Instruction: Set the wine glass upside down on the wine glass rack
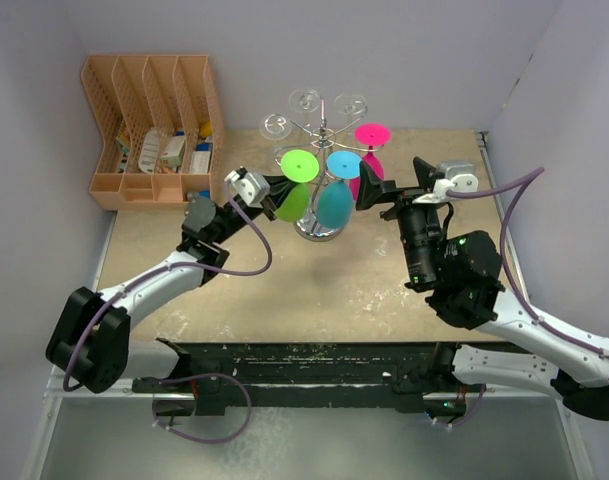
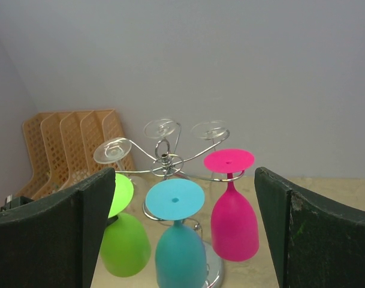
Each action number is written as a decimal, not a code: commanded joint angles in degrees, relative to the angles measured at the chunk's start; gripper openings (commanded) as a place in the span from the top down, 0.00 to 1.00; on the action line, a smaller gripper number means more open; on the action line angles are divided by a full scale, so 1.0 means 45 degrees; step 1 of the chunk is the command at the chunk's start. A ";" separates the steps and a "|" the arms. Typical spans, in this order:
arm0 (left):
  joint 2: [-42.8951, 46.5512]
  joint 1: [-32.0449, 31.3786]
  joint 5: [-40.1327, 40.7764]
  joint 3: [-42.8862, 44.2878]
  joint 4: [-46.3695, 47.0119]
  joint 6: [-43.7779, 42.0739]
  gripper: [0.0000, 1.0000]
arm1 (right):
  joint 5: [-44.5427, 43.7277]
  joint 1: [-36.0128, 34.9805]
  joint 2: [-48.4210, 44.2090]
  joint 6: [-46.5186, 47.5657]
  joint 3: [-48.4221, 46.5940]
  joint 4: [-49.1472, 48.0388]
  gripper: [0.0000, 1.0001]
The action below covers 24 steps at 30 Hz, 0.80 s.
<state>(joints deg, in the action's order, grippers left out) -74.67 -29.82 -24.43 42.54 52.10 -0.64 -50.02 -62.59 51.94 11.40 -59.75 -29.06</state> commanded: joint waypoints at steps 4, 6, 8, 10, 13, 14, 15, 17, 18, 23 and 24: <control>-0.0779 -0.0262 0.0542 0.0729 0.1577 -0.0282 1.00 | -0.0095 -0.0022 -0.0329 -0.0150 -0.0219 -0.0210 0.00; -0.0941 -0.0285 0.0713 0.0741 0.1772 -0.0386 1.00 | -0.0095 -0.0018 -0.0360 -0.0184 -0.0238 -0.0159 0.00; -0.1010 -0.0304 0.0874 0.0730 0.1988 -0.0470 1.00 | -0.0114 -0.0022 -0.0332 -0.0156 -0.0253 -0.0125 0.00; -0.1104 -0.0306 0.0990 0.0737 0.2259 -0.0499 1.00 | -0.0096 -0.0018 -0.0328 -0.0123 -0.0258 -0.0133 0.00; -0.1222 -0.0321 0.1188 0.0806 0.2466 -0.0518 1.00 | -0.0069 -0.0019 -0.0214 -0.0056 -0.0357 -0.0117 0.00; -0.1299 -0.0323 0.1226 0.0871 0.2466 -0.0513 1.00 | -0.0043 -0.0018 -0.0176 -0.0068 -0.0434 -0.0077 0.00; -0.1363 -0.0325 0.1231 0.0935 0.2478 -0.0505 1.00 | -0.0023 -0.0018 -0.0134 -0.0059 -0.0493 -0.0060 0.00; -0.1538 -0.0363 0.1303 0.1099 0.2447 -0.0590 1.00 | 0.0029 -0.0020 -0.0067 -0.0052 -0.0574 -0.0031 0.00; -0.1644 -0.0372 0.1375 0.1203 0.2442 -0.0603 1.00 | 0.0040 -0.0020 -0.0033 -0.0057 -0.0603 -0.0010 0.00; -0.1959 -0.0377 0.1541 0.1514 0.2395 -0.0609 1.00 | 0.0077 -0.0030 -0.0101 -0.0160 -0.0577 0.0063 0.00; -0.1945 -0.0383 0.1587 0.1499 0.2421 -0.0673 1.00 | 0.0095 -0.0021 -0.0130 -0.0193 -0.0557 0.0036 0.00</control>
<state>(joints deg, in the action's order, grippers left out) -83.48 -31.29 -18.74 46.00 58.81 -2.66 -50.00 -62.59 52.01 11.09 -60.10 -27.46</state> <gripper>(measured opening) 0.055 0.995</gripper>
